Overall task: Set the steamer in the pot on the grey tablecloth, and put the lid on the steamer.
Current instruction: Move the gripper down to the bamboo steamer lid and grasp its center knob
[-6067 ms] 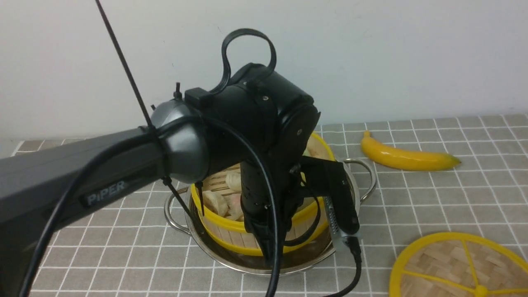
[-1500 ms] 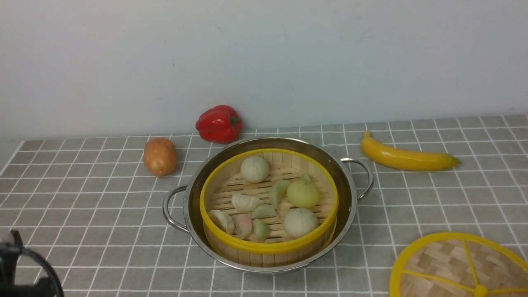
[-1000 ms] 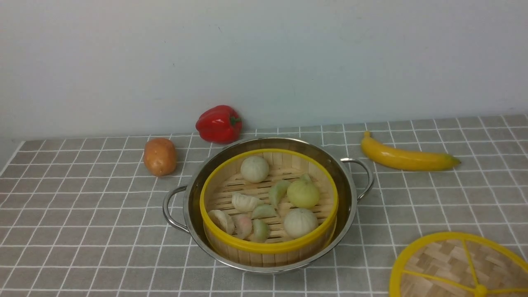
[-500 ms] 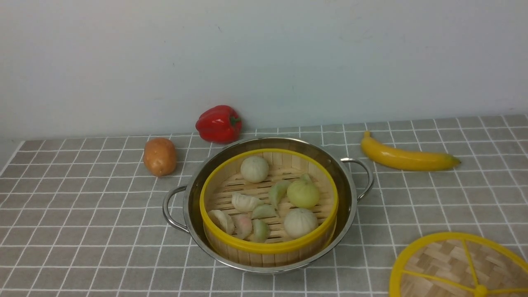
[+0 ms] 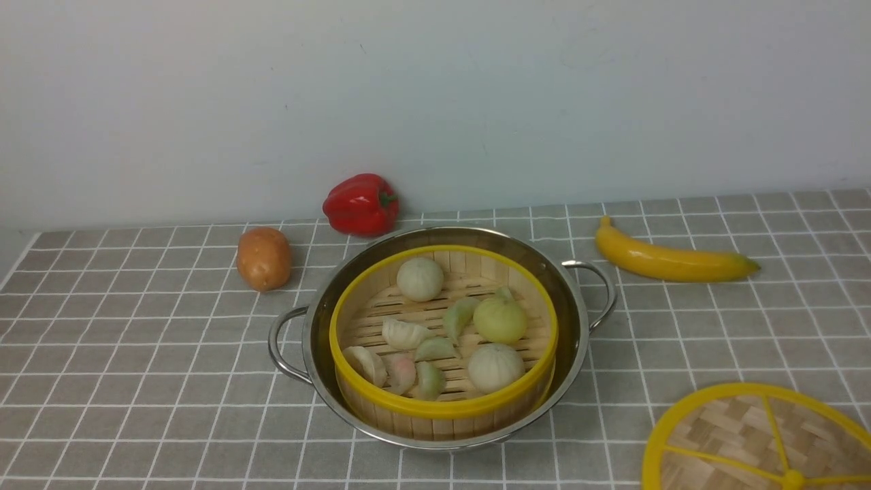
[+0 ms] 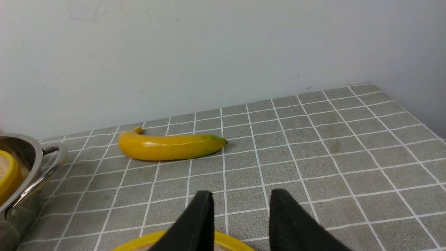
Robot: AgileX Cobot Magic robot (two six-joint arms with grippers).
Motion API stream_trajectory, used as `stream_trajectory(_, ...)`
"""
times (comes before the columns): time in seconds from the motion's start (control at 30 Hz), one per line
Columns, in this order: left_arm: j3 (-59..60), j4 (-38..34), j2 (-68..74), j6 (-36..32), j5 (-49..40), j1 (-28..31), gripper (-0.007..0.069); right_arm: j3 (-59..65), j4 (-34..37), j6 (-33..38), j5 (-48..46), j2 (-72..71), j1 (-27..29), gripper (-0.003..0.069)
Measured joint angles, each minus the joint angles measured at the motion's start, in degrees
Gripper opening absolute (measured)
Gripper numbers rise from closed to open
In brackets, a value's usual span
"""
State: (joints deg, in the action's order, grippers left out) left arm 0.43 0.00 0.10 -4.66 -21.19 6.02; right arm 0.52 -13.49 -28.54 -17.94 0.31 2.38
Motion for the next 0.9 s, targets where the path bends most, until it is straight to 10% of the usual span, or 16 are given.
stream_trajectory(0.9, 0.00, 0.00, 0.00, 0.00, 0.00, 0.00, 0.0181, 0.00, 0.00, 0.00, 0.00, 0.00, 0.00, 0.0244)
